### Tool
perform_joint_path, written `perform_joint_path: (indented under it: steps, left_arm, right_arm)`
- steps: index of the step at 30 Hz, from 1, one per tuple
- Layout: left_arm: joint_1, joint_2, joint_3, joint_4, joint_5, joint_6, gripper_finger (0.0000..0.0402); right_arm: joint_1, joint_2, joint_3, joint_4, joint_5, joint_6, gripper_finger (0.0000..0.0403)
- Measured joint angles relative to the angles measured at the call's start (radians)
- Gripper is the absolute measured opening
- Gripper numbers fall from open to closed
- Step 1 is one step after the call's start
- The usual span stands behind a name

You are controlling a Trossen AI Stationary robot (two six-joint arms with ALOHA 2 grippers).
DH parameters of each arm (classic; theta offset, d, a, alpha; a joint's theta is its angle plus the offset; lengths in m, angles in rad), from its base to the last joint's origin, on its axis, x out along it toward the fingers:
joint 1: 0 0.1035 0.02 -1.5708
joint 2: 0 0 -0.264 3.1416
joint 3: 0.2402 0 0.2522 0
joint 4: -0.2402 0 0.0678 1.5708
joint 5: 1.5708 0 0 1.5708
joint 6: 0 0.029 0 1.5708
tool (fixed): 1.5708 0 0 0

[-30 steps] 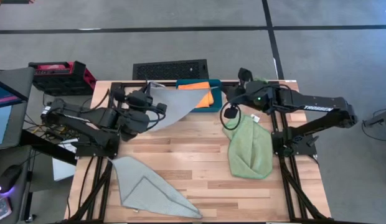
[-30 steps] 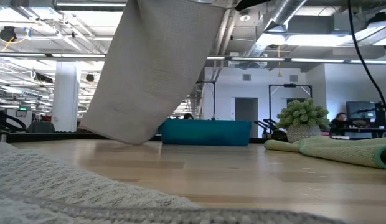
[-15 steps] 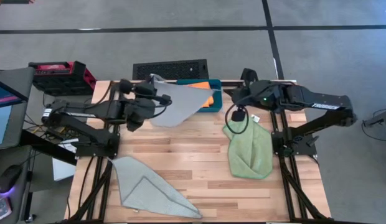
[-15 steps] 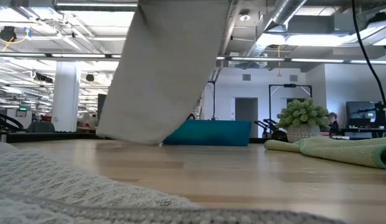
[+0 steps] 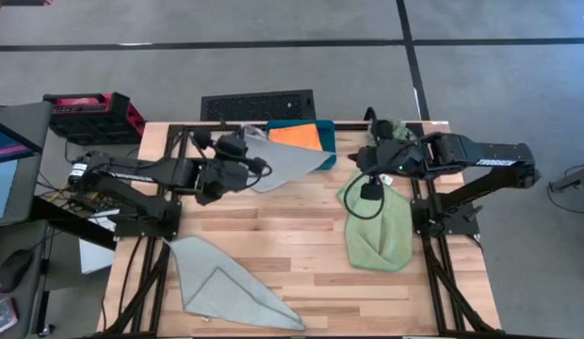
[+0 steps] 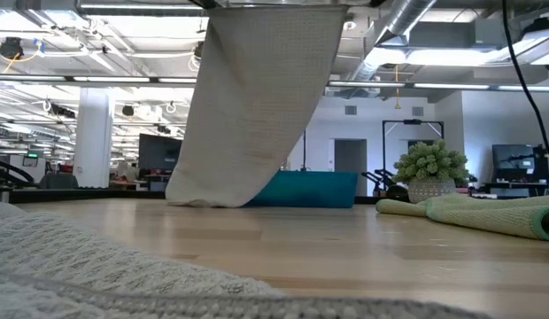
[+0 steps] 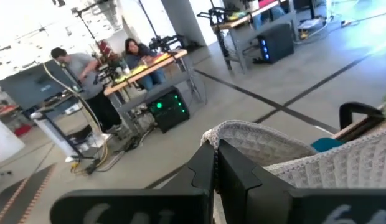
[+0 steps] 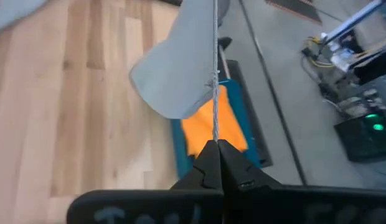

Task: Fold microfiber towels
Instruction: Fold the top gray microfiber cloth

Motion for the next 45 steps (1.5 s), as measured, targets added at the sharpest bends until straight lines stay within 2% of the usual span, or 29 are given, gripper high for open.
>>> perform_joint_path:
  steps: [2,5,12,15,19,24,30,36,40,45]
  left_arm:
    - [-0.028,0.000,0.000,-0.062,-0.004,-0.059,0.0000]
    - [-0.062,0.000,0.000,-0.180,0.057,-0.197,0.0000]
    - [-0.129,0.024,0.000,-0.528,0.360,-0.456,0.0000]
    - [-0.171,0.053,0.000,-0.602,0.452,-0.504,0.0000]
    - [-0.233,0.115,0.000,-0.654,0.565,-0.564,0.0000]
    - [-0.299,0.228,0.001,-0.677,0.693,-0.689,0.0000]
    - [-0.349,0.397,0.001,-0.673,0.866,-0.812,0.0000]
    - [-0.387,0.552,0.002,-0.530,1.062,-0.854,0.0000]
    - [-0.413,0.604,0.001,-0.447,1.119,-0.849,0.0000]
    - [-0.423,0.606,-0.001,-0.414,1.162,-0.850,0.0000]
  right_arm:
    - [0.014,0.000,-0.019,0.001,-0.029,0.011,0.0000]
    - [0.034,0.001,-0.053,-0.011,-0.068,0.038,0.0000]
    - [0.094,0.000,-0.190,0.056,-0.072,0.074,0.0002]
    - [0.118,0.000,-0.256,0.110,-0.073,0.105,0.0002]
    - [0.151,0.000,-0.353,0.191,-0.141,0.153,0.0002]
    - [0.197,0.000,-0.469,0.303,-0.211,0.235,0.0002]
    - [0.239,0.000,-0.637,0.536,-0.311,0.284,0.0002]
    - [0.271,0.030,-0.790,0.762,-0.397,0.370,0.0003]
    - [0.300,0.113,-0.803,0.792,-0.399,0.379,0.0003]
    - [0.313,0.227,-0.788,0.831,-0.416,0.378,0.0003]
